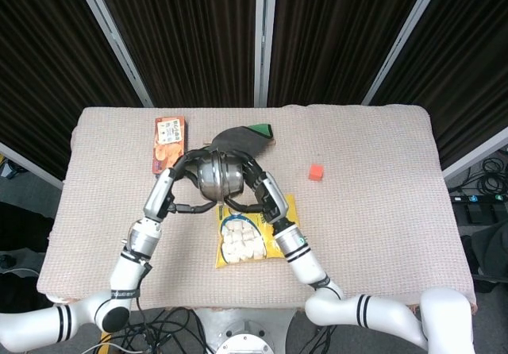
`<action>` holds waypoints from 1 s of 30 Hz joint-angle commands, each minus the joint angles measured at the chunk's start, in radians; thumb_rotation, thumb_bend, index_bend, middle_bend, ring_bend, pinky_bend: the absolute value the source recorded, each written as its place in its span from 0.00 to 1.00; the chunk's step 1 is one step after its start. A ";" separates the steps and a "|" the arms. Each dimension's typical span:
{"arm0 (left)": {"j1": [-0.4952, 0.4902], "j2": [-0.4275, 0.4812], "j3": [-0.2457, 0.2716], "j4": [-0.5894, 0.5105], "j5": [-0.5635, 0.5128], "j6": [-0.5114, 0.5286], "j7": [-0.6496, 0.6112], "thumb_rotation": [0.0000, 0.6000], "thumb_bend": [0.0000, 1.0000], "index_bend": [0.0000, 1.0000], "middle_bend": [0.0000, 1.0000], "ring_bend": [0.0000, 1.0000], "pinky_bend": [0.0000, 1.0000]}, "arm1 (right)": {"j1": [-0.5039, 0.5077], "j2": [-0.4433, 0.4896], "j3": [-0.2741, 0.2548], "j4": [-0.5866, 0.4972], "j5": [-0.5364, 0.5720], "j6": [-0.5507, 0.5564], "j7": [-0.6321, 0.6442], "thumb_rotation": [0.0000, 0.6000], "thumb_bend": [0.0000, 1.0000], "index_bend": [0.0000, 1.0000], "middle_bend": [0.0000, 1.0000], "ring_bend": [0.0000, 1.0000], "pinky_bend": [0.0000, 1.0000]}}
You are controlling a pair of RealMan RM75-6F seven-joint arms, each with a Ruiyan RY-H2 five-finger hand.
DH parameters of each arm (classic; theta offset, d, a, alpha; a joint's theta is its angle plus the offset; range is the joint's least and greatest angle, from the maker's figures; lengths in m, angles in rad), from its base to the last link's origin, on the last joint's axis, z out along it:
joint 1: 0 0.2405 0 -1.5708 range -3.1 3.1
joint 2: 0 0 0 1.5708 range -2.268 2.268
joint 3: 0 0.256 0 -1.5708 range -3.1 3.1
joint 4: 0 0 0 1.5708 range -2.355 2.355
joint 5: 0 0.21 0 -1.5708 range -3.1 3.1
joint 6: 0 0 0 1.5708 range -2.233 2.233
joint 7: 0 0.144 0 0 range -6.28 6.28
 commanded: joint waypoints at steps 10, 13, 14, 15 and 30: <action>0.076 0.201 0.194 0.217 0.038 -0.057 0.388 1.00 0.16 0.39 0.43 0.38 0.53 | -0.308 0.357 -0.292 -0.077 -0.097 0.217 -0.640 1.00 0.22 0.37 0.28 0.22 0.32; 0.075 0.232 0.240 0.258 0.027 -0.101 0.563 1.00 0.16 0.40 0.43 0.38 0.53 | -0.377 0.408 -0.334 -0.129 -0.010 0.232 -0.895 1.00 0.23 0.37 0.28 0.22 0.32; 0.073 0.236 0.244 0.261 0.011 -0.117 0.600 1.00 0.16 0.40 0.43 0.38 0.53 | -0.393 0.417 -0.341 -0.144 0.022 0.232 -0.953 1.00 0.23 0.37 0.28 0.22 0.32; 0.068 0.242 0.248 0.261 -0.010 -0.142 0.631 1.00 0.16 0.40 0.43 0.38 0.53 | -0.407 0.423 -0.346 -0.155 0.050 0.234 -1.001 1.00 0.24 0.37 0.28 0.22 0.32; 0.018 0.166 0.291 0.413 -0.110 -0.308 0.807 1.00 0.12 0.07 0.25 0.20 0.33 | -0.440 0.404 -0.361 -0.184 0.211 0.137 -1.271 1.00 0.14 0.21 0.19 0.13 0.21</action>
